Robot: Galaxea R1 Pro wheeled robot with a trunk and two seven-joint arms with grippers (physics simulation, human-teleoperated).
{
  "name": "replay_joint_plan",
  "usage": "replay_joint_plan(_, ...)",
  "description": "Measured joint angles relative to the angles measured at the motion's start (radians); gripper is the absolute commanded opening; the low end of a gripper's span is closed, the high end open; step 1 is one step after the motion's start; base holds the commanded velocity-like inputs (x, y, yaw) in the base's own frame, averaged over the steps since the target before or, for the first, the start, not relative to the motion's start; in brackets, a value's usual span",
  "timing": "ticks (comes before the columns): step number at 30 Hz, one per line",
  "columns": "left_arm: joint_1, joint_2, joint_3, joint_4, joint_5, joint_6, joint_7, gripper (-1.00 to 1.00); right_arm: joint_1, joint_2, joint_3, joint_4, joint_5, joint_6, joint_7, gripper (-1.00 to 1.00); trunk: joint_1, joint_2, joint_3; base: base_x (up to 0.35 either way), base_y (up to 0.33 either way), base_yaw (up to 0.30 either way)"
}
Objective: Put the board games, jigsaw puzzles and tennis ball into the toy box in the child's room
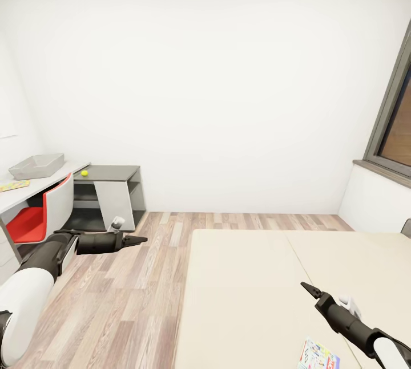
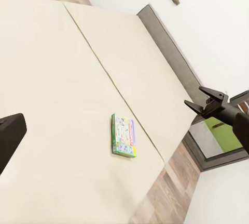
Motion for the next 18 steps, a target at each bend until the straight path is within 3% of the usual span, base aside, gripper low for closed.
replay_joint_plan(18, 0.0, 0.0, 0.0, 0.0, -0.001, 0.0, 0.001, 1.0, 0.0, 0.0, 0.0, 0.0, 0.0, 0.0, 0.0, 1.0, 0.0, 0.0, 0.0, -0.003, -0.002, 0.0)
